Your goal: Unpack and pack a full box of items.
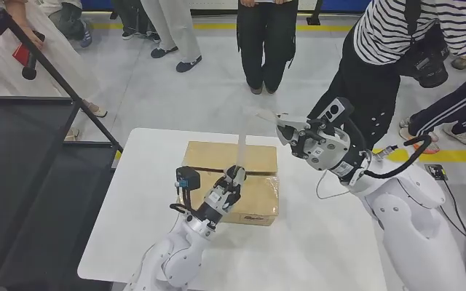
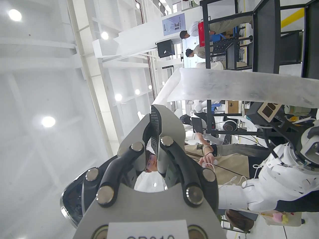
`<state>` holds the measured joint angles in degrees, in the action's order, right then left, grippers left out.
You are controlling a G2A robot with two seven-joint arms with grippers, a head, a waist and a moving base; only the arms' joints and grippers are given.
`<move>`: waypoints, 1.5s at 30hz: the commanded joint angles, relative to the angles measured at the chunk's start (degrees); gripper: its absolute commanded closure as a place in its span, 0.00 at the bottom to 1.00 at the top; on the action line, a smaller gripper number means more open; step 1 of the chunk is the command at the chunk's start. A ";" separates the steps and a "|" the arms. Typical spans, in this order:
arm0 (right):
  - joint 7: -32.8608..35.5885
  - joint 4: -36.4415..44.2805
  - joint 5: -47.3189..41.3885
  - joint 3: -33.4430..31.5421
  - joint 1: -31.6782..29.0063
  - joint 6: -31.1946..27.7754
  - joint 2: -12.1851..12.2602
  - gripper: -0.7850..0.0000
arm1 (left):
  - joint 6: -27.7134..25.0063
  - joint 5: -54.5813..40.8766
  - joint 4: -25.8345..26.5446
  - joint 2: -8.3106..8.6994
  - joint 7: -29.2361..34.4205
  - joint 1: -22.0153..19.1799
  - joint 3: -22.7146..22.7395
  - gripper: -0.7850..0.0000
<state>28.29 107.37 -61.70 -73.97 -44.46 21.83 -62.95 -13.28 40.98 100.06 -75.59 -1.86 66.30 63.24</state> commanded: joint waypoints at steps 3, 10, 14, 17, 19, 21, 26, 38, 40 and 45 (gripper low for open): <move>-1.15 -0.99 -0.33 -0.29 0.26 1.36 -0.05 1.00 | -0.63 0.60 1.65 0.29 1.48 1.21 1.57 1.00; -3.37 -3.84 -0.83 -2.16 0.96 8.76 0.34 1.00 | -0.95 -1.05 9.05 1.73 11.19 6.29 8.68 1.00; -4.21 -4.96 -0.66 -3.02 1.73 15.80 0.78 1.00 | 0.15 -2.74 15.07 2.78 19.65 10.08 14.45 1.00; -4.84 -5.60 0.02 -3.27 2.49 20.91 1.12 1.00 | 1.17 -4.41 19.07 3.48 25.64 12.74 18.82 1.00; -5.05 -6.08 0.81 -3.27 3.00 23.83 1.35 1.00 | 2.22 -6.47 21.43 3.86 29.44 14.32 21.60 1.00; -4.11 -6.54 2.04 -2.81 3.61 27.02 1.64 1.00 | 3.10 -9.38 23.53 4.18 33.06 15.73 24.10 1.00; 0.47 -8.10 7.49 -1.20 5.46 32.05 2.57 1.00 | 5.33 -17.68 27.33 4.83 40.37 18.20 29.74 1.00; 1.36 -8.06 9.04 -0.80 5.68 32.13 2.76 1.00 | 5.33 -17.68 27.33 4.83 40.37 18.20 29.74 1.00; 1.29 -7.84 8.66 -0.66 4.88 30.70 2.72 1.00 | 5.33 -17.68 27.33 4.83 40.37 18.20 29.74 1.00; 4.78 -7.50 10.32 -0.04 4.54 30.42 3.24 1.00 | 5.73 -18.10 27.14 4.80 39.87 18.34 29.68 1.00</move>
<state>32.09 99.88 -52.26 -74.16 -40.01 52.10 -59.88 -7.93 23.27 127.37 -70.76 38.48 84.52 92.98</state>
